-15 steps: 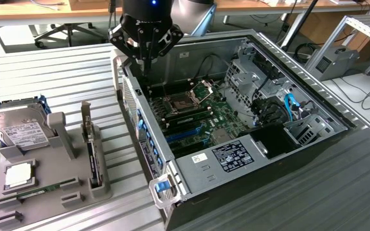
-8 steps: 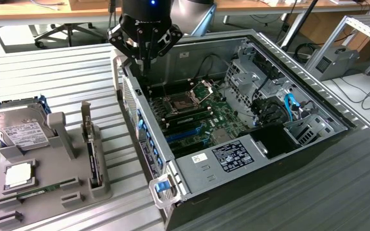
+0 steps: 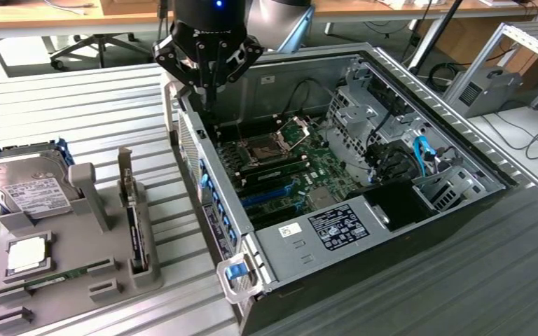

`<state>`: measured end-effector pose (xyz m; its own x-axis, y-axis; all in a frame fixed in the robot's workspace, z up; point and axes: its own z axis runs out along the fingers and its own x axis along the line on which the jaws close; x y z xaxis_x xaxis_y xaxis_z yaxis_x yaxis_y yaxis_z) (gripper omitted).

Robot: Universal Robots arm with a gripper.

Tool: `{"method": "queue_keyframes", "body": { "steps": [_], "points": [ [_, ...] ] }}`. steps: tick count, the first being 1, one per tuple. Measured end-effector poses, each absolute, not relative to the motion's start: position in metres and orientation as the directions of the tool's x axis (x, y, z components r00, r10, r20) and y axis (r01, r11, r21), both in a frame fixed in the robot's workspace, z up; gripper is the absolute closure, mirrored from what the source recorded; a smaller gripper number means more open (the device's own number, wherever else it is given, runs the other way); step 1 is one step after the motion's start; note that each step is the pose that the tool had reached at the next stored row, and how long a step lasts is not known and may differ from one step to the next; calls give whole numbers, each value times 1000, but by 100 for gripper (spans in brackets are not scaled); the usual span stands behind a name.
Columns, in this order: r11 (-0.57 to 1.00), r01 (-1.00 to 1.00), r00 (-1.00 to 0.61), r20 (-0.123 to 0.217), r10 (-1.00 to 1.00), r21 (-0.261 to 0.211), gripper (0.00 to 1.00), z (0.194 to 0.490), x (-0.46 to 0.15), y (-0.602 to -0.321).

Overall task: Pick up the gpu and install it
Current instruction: 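Reach for the gpu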

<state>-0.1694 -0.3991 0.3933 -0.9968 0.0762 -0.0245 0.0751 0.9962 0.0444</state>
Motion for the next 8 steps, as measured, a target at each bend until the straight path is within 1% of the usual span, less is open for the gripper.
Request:
{"method": "queue_keyframes", "body": {
  "steps": [8],
  "points": [
    [996, 75, -997, -24, 76, 44, 89, 393, -172, -399]
  ]
}}
